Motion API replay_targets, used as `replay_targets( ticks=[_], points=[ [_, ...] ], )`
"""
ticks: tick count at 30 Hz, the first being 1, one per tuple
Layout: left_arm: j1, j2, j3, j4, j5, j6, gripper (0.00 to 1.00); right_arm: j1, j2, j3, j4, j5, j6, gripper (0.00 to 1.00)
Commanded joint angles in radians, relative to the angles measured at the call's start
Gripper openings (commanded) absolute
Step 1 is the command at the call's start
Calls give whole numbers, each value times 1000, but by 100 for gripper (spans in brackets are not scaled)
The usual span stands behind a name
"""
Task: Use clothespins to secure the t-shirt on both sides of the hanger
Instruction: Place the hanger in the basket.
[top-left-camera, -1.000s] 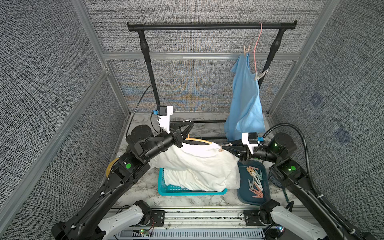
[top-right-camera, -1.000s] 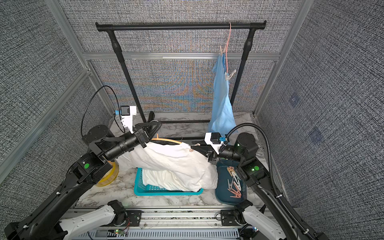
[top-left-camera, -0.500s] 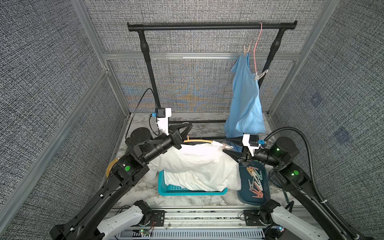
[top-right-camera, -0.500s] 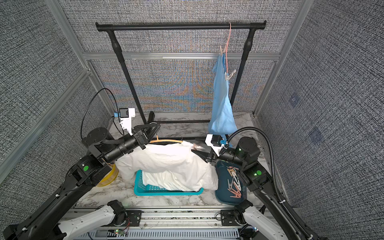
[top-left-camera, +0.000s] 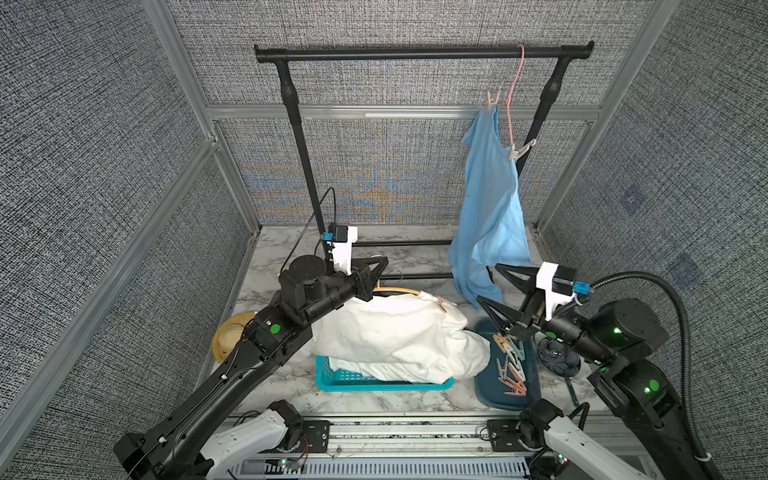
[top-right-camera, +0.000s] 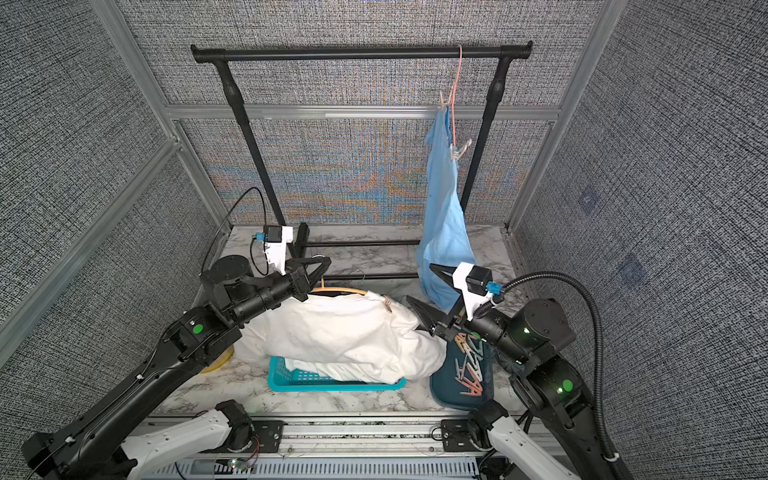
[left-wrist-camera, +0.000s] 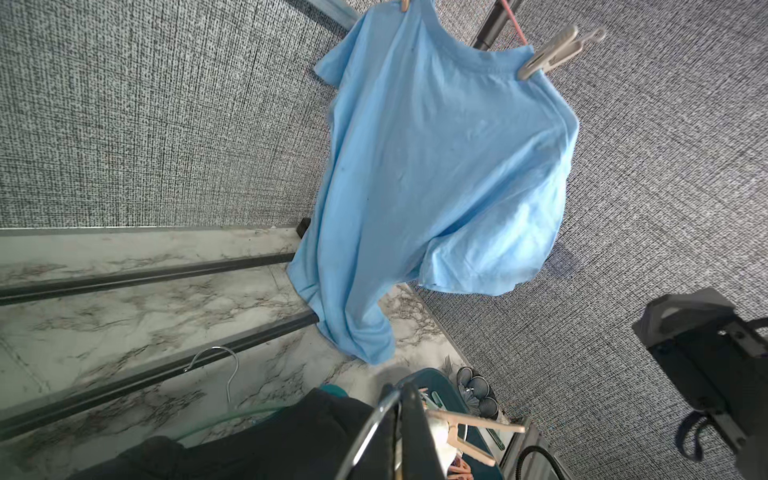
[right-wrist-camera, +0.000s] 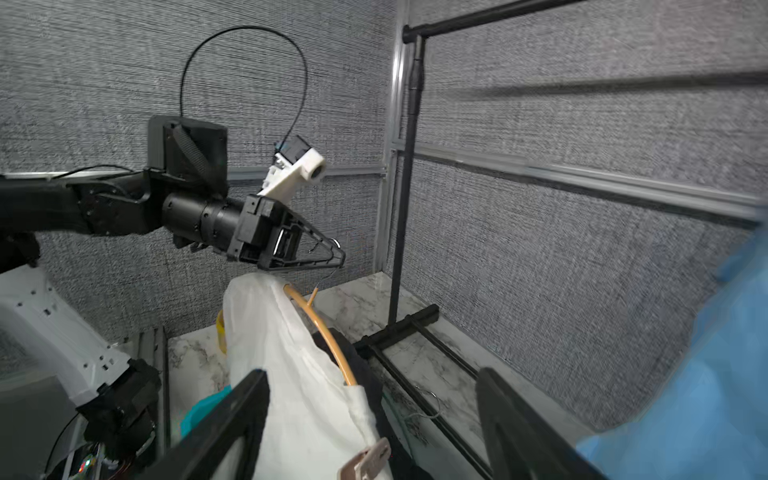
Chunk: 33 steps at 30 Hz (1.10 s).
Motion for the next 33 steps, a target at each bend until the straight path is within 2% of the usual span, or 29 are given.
replay_targets(
  ticks=[1,9,16,22,28,33],
  points=[
    [1,25,2,86,18,-7,0,0,-17,19,-259,280,239,80],
    [0,28,-23,157,50,-36,0,0,-80,-53,-656,580,620,75],
    [0,12,-59,190,46,-63,0,0,-77,-137,-804,646,841,71],
    [0,12,-57,119,-19,-71,0,-1,31,-203,-812,610,907,62],
    [0,32,-71,30,-121,-50,0,-1,164,-237,-774,501,804,53],
    [1,77,-53,-46,-142,-25,0,-3,189,-304,-700,429,733,51]
  ],
)
